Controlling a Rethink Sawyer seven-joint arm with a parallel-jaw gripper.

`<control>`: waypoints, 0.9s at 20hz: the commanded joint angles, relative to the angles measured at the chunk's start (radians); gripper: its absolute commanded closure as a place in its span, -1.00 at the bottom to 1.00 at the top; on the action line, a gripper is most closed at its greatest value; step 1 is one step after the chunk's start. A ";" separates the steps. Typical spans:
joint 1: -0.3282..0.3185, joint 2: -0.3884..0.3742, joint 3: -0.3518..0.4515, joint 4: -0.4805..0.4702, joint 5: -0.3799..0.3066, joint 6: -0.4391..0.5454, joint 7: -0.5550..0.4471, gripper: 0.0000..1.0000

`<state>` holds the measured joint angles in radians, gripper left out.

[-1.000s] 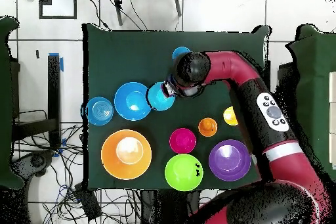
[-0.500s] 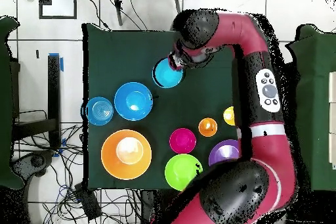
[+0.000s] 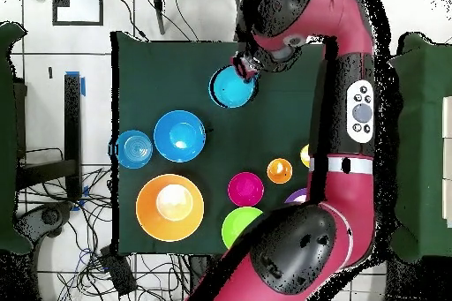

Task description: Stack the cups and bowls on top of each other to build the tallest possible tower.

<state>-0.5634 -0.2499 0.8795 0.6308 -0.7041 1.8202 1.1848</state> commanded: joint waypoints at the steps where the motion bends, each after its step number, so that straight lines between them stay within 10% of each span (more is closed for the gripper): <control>1: 0.011 -0.080 -0.006 -0.030 0.013 0.216 -0.231 1.00; 12: 0.034 -0.034 0.091 -0.196 -0.018 0.312 -0.192 1.00; 18: 0.057 0.051 0.287 -0.365 -0.218 0.315 -0.279 1.00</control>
<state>-0.5505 -0.2873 1.0064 0.4091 -0.7465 2.0757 1.1848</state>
